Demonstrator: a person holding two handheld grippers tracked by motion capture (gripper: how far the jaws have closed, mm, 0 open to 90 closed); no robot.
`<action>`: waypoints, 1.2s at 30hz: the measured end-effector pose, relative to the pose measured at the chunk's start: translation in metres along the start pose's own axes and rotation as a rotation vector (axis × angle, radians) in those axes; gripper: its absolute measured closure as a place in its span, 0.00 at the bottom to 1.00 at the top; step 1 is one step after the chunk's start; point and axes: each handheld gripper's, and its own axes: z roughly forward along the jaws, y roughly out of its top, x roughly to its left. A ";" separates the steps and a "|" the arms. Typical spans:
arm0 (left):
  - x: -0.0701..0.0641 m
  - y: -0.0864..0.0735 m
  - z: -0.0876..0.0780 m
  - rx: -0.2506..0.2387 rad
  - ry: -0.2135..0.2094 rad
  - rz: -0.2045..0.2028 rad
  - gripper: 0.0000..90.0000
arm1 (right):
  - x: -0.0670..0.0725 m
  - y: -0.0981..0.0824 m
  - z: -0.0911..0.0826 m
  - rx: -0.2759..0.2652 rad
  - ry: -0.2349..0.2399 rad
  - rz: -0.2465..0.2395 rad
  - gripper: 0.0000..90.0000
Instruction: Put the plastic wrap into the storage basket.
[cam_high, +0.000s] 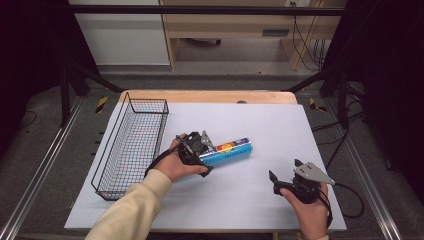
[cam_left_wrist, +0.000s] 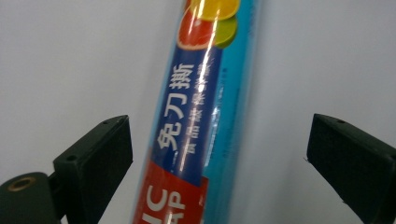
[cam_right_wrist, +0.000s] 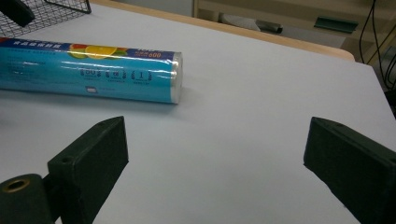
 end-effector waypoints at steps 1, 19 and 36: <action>0.004 0.000 0.004 0.007 -0.004 -0.004 0.08 | 0.000 0.000 0.001 0.002 0.002 -0.002 0.07; 0.016 -0.002 0.037 0.101 -0.064 0.012 0.17 | 0.001 -0.001 0.004 0.021 0.031 -0.011 0.09; 0.015 0.000 0.047 0.129 -0.065 0.010 0.31 | 0.003 -0.002 0.005 0.031 0.051 -0.006 0.11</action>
